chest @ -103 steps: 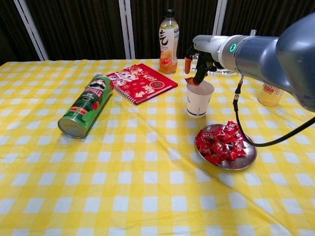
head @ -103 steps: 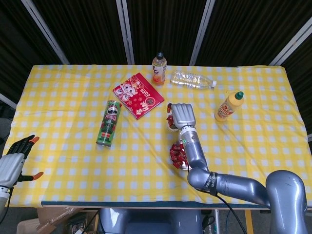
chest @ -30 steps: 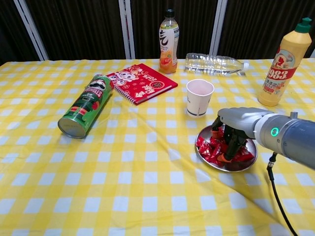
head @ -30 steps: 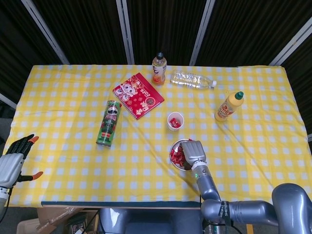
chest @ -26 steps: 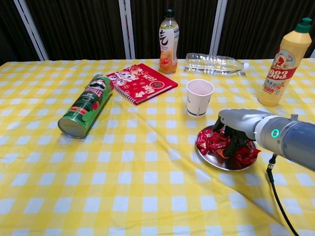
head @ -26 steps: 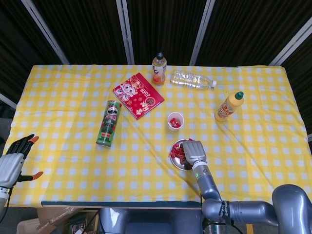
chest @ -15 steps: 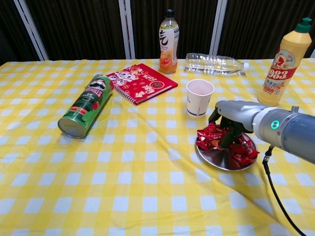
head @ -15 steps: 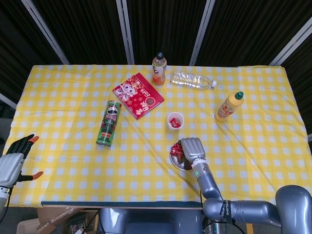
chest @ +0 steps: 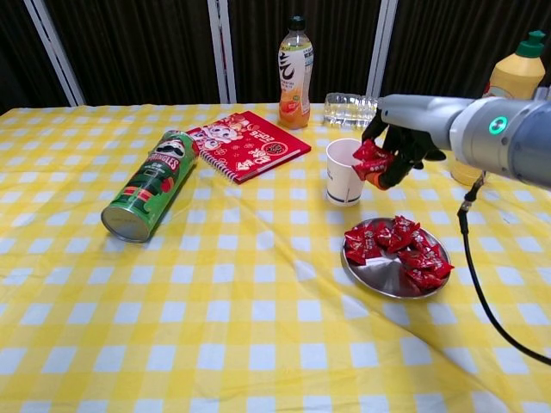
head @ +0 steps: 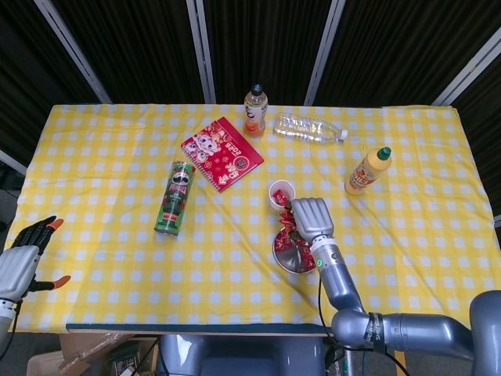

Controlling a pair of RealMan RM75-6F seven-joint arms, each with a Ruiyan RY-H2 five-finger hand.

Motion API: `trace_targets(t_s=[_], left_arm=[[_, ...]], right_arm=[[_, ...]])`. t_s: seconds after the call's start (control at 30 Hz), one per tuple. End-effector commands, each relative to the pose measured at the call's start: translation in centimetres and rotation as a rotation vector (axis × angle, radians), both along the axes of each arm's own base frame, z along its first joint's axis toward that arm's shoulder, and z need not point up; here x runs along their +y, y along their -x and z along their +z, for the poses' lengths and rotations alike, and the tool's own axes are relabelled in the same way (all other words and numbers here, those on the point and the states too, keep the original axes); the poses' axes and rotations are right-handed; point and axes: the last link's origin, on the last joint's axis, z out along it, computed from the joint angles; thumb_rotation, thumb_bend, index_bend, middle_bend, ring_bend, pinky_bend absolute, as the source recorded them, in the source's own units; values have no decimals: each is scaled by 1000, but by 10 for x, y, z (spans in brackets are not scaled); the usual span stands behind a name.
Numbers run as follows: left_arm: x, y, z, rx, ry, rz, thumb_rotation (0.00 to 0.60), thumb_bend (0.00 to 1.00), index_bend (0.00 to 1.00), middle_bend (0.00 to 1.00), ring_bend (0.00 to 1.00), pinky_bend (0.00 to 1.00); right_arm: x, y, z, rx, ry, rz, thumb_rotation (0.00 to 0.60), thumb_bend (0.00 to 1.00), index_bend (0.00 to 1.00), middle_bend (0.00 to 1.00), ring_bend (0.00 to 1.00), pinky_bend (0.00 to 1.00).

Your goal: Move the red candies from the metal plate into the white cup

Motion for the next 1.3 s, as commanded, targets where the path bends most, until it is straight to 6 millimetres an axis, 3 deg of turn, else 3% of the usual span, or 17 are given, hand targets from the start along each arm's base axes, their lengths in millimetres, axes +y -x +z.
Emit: trace_targets(t_s=[0.03, 0.33, 0.6, 0.8, 1.1, 1.3], left_arm=[[0, 0, 0, -1, 2, 4, 600, 31, 0, 0, 0, 0], [3, 0, -2, -6, 13, 18, 600, 31, 0, 0, 0, 0], [4, 0, -2, -10, 22, 33, 600, 31, 0, 0, 0, 0], [5, 1, -2, -13, 30, 40, 600, 31, 0, 0, 0, 0], [4, 0, -2, -16, 32, 40, 600, 31, 0, 0, 0, 0], [5, -2, -2, -19, 32, 39, 600, 31, 0, 0, 0, 0]], right_arm=[[-12, -9, 9, -3, 30, 9, 600, 600, 637, 777, 788, 882], [-50, -25, 7, 13, 48, -10, 600, 600, 601, 777, 788, 881], [-71, -22, -6, 40, 44, -44, 600, 600, 581, 777, 788, 881], [-74, -16, -15, 60, 26, -55, 600, 581, 529, 777, 788, 881], [-72, -9, -23, 83, 10, -65, 600, 415, 426, 777, 788, 881], [-70, -10, -23, 85, 13, -57, 600, 363, 355, 777, 788, 881]])
